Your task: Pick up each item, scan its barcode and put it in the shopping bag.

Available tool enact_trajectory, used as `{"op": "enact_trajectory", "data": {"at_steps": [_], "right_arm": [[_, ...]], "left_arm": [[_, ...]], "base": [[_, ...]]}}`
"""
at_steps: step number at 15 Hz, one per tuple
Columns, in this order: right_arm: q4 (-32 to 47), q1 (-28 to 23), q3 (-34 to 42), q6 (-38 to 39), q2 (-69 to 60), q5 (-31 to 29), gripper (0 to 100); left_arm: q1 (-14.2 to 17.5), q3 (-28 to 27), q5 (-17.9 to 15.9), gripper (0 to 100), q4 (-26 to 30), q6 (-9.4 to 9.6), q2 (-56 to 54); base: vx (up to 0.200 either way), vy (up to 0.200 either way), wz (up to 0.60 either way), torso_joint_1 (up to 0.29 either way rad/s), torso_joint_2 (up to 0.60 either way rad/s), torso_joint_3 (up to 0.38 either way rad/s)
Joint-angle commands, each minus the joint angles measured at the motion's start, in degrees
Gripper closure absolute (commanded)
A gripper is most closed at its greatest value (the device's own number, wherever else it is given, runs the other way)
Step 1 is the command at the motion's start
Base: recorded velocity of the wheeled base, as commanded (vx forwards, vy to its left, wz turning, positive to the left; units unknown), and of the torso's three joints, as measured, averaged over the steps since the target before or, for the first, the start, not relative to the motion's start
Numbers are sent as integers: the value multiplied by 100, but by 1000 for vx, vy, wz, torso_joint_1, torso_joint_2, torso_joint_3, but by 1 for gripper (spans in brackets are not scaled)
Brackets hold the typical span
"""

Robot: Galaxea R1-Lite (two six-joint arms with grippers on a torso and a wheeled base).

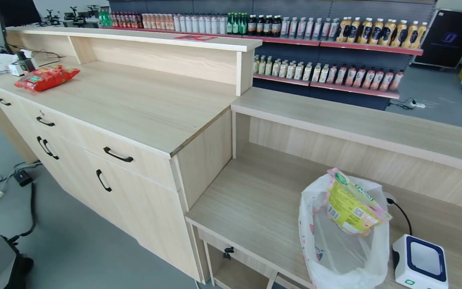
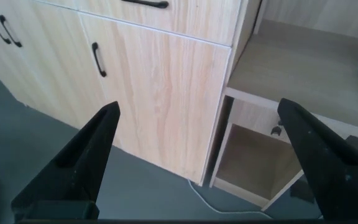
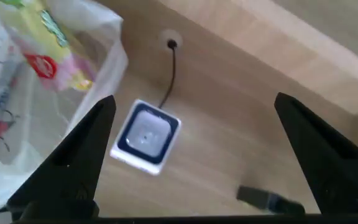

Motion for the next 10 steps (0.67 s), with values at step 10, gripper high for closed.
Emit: {"op": "enact_trajectory", "data": {"at_steps": [10], "right_arm": [[486, -539, -121, -167, 1267, -1313, 0]], "left_arm": [[-2, 0, -2, 0, -2, -1, 6]], "base": [[0, 0, -300, 2, 0, 3]]}}
